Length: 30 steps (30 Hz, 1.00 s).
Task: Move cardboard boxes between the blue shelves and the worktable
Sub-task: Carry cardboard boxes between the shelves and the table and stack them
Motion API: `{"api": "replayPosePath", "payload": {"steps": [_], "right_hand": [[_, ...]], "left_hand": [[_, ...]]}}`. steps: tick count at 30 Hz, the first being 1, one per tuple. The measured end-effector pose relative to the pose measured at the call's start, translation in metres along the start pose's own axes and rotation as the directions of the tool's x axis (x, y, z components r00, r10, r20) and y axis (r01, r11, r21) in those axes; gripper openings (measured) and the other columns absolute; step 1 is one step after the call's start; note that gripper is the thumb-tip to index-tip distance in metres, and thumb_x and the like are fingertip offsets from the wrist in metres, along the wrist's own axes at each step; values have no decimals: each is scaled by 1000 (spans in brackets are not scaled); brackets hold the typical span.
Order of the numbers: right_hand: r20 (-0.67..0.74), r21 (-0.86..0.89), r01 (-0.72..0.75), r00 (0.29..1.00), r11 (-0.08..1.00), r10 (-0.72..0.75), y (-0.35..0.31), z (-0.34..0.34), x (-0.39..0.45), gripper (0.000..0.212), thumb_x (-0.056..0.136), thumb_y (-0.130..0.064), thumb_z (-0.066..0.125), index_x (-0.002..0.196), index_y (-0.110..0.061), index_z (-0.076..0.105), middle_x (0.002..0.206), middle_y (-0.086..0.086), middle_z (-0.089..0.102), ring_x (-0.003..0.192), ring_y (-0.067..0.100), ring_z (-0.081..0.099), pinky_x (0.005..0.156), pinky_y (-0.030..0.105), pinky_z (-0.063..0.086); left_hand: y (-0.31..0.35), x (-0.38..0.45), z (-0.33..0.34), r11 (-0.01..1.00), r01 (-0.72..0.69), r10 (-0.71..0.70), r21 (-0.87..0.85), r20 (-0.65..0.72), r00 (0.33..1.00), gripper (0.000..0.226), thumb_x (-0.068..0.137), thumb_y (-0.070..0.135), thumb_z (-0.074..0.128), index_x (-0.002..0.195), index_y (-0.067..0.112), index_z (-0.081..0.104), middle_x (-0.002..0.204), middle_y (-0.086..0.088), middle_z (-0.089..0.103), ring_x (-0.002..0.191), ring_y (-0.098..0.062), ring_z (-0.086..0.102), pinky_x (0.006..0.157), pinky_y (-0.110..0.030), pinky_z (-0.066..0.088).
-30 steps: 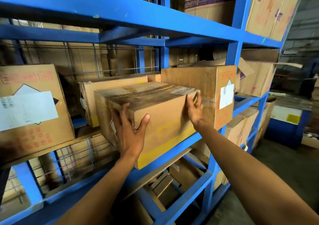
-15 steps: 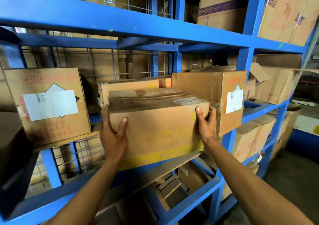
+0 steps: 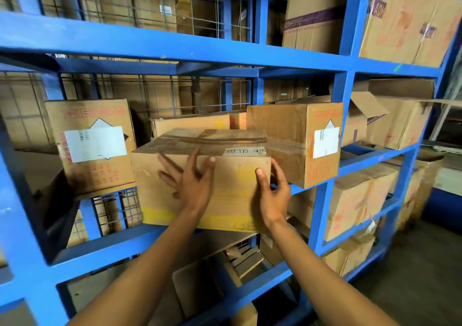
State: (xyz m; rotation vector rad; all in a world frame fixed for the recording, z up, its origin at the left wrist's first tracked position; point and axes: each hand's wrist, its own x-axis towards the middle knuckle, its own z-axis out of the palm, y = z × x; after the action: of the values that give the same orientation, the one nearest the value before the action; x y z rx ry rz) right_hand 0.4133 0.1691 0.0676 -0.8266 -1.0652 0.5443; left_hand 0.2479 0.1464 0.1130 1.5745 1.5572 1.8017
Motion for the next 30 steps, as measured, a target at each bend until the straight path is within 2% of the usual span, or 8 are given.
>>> {"api": "replayPosePath", "payload": {"steps": [4,8,13,16,21,22,26,30], "right_hand": [[101,104,-54,994,993,43,-15,1,-28,44,100,-42,46,135,-19,60,135,-4,63,128,7,54,108,27,44],[247,198,-248,949,948,197,-17,-7,-29,59,95,-55,30,134,-17,56,124,5,71,117,21,64,102,37,47],[298,155,-329,914,931,274,-11,-20,2,35,106,-40,34,118,-19,59,115,12,73,96,27,68,90,38,48],[301,64,-354,898,933,320,-5,-21,25,26,104,-36,46,121,-22,60,120,8,69,105,24,64,82,32,49],[192,-97,-397,892,913,408,5,-12,52,88,62,-82,71,135,-45,40,137,-4,50,127,17,48,111,48,38],[161,-97,-382,905,919,393,6,-11,56,91,60,-83,71,136,-45,39,138,-4,50,128,18,48,110,46,39],[239,-77,-307,918,949,316,-12,-3,45,50,90,-60,59,130,-30,56,120,-8,64,114,12,58,85,28,45],[326,-123,-206,916,971,235,-13,-1,25,44,85,-68,58,116,-37,65,123,-3,62,111,12,61,101,39,48]], "left_hand": [[15,-9,13,989,-126,124,78,36,992,49,71,73,63,109,41,61,156,19,-29,145,-29,-29,108,-75,2],[1,-19,4,977,-175,180,121,-26,983,82,50,83,64,117,37,54,160,14,-20,148,-28,-21,108,-74,7],[-3,-18,-8,955,-235,232,182,37,972,82,49,73,73,119,34,51,162,11,-8,149,-30,-15,110,-70,12],[-7,-12,-21,952,-267,265,148,29,964,74,54,64,72,116,28,52,160,7,13,149,-33,-4,113,-65,12],[-26,-14,-70,929,-369,367,16,53,929,65,65,52,64,122,23,52,159,-3,17,147,-20,17,113,-24,23],[-30,-13,-78,928,-372,371,21,59,927,66,67,52,61,124,21,51,160,-5,16,147,-18,16,114,-27,24],[-43,-10,-102,951,-307,306,27,28,951,74,79,54,44,147,24,35,162,-1,17,148,-12,13,117,-43,21],[-29,-30,-102,992,-88,82,-94,-65,994,67,94,41,38,156,28,16,145,26,30,128,14,32,111,-15,22]]}}
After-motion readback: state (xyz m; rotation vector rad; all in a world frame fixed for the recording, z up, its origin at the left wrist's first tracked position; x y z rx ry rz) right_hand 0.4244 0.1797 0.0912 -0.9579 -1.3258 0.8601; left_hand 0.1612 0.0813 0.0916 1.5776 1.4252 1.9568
